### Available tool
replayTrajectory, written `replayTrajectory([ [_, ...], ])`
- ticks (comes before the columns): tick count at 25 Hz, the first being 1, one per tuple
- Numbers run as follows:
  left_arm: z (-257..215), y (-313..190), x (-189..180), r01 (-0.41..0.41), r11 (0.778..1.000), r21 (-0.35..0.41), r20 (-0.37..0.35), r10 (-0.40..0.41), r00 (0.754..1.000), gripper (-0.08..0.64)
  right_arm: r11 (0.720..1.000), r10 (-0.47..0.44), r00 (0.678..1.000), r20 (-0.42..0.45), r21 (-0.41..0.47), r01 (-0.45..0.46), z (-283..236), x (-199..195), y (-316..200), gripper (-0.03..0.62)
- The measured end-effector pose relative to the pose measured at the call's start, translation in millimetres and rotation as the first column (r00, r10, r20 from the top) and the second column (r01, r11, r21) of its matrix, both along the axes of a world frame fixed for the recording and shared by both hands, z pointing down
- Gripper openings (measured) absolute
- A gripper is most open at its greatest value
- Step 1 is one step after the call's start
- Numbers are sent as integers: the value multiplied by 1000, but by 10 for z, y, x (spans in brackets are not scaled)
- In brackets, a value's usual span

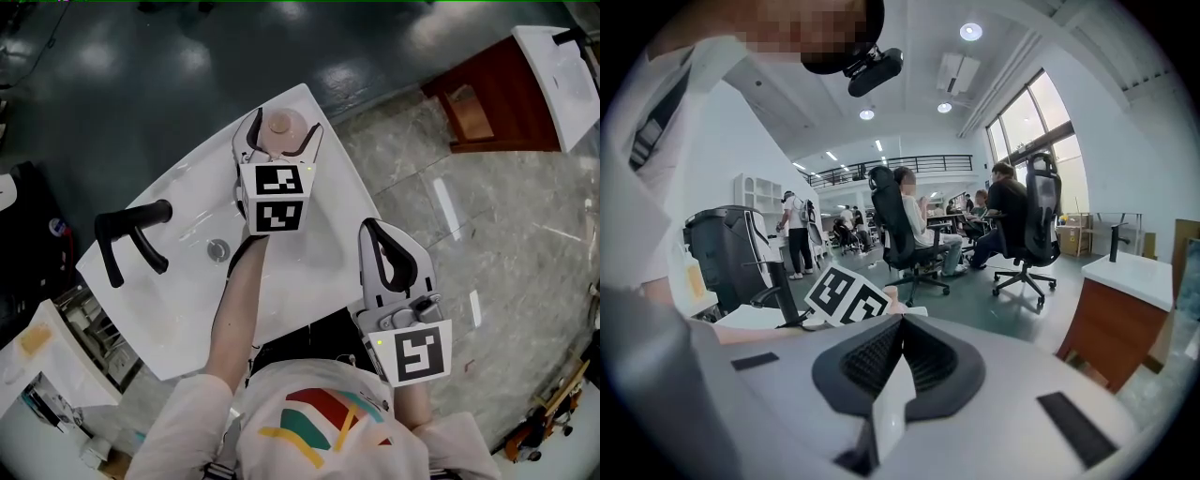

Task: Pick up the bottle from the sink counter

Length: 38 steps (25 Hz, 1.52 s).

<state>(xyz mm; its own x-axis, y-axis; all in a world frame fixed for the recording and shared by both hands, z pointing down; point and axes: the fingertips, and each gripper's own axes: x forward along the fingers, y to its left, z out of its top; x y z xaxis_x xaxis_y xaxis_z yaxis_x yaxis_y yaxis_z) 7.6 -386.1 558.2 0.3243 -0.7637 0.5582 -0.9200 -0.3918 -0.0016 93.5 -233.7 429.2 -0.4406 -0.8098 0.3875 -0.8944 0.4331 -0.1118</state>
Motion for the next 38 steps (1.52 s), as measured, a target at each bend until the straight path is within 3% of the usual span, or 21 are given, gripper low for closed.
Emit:
replayTrajectory([
  [10, 48, -6, -6, 4, 1000, -14, 42, -3, 999, 379, 1000, -19, 1000, 1, -21, 19, 65, -55, 26, 12],
  [22, 46, -18, -12, 34, 999, -24, 38, -33, 999, 383, 1000, -6, 1000, 19, -11, 6, 53, -43, 113, 12],
  [27, 15, -27, -50, 70, 997, -38, 0, -70, 998, 383, 1000, -1, 1000, 12, -23, 2, 54, 22, 132, 12],
  [32, -162, 6, -78, 72, 997, 1, -7, -72, 997, 383, 1000, -8, 1000, 11, -12, 8, -4, 22, 166, 12],
  [38, -751, 85, -85, 43, 995, 85, -43, -40, 998, 383, 999, -19, 1000, 16, 44, 18, -275, -85, 175, 12],
])
